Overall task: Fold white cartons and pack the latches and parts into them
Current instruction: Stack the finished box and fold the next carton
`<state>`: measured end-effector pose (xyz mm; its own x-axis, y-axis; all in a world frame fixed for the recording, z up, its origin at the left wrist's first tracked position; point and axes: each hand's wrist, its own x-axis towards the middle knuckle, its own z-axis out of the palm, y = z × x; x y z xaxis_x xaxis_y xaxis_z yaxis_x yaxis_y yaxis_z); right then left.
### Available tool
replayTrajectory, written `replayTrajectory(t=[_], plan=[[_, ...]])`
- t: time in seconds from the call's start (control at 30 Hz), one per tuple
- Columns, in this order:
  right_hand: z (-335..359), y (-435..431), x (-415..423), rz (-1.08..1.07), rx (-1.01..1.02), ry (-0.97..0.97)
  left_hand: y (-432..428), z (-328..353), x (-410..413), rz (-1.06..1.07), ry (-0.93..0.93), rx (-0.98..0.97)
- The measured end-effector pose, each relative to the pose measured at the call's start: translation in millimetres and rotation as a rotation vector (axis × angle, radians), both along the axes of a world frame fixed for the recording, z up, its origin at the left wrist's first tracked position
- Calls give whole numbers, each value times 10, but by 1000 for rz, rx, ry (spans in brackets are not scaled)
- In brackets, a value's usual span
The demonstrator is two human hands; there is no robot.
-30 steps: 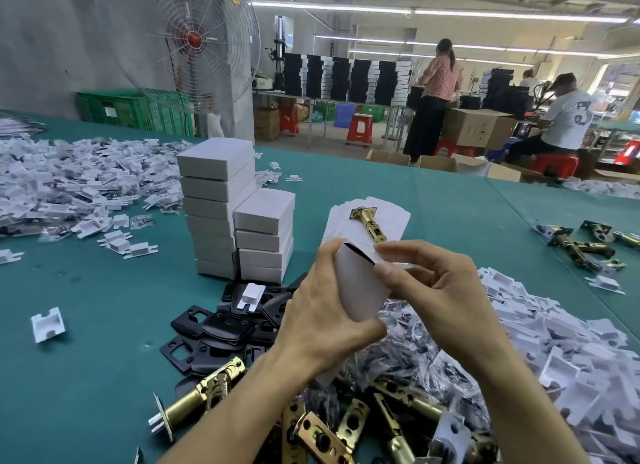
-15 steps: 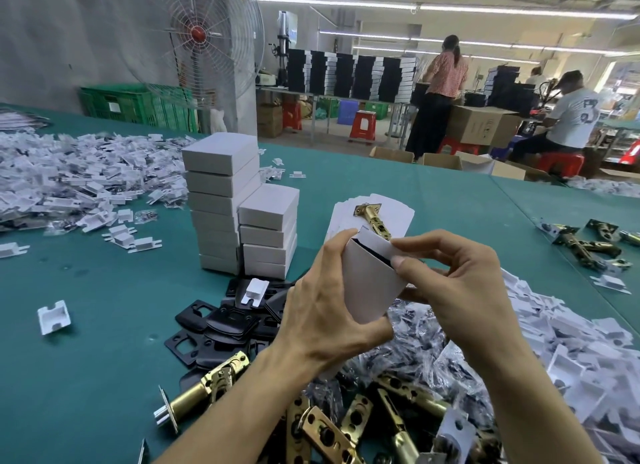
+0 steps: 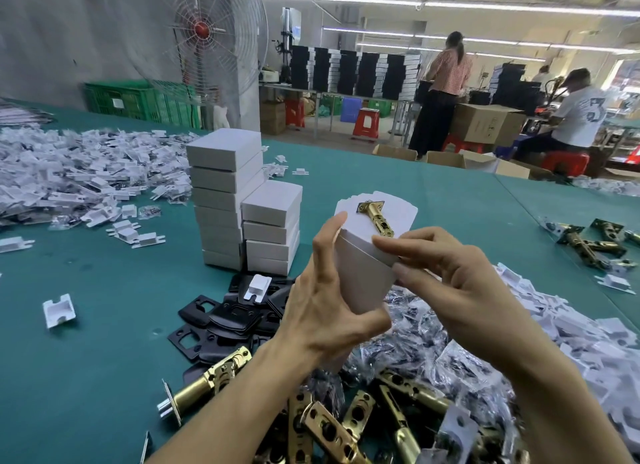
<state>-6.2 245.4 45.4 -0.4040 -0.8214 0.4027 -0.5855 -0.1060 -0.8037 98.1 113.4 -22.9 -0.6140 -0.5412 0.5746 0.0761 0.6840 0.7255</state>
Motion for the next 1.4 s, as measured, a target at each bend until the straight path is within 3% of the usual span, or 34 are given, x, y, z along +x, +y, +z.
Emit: replayTrajectory(t=[0.3,0.63,0.8,1.03,1.27,1.4], plan=[[-59,10,-70,44,-247,-176,-29,-13,5,-153,64,60],[-98,-29,-56,76,-236,-143,-36,-25,-9,-186,87,69],[-120,-58,-34,-3,-170,-45,-84,-55,-14,-108,72,84],[-166,-103,49,34,-65,-75,-98,-37,-31,-71,118,115],[-181,-148,44,-125,-177,-22,-70,22,-21,-52,64,79],[-149,-121,-9,-272,-335,14,-105,132,-8,167,141,113]])
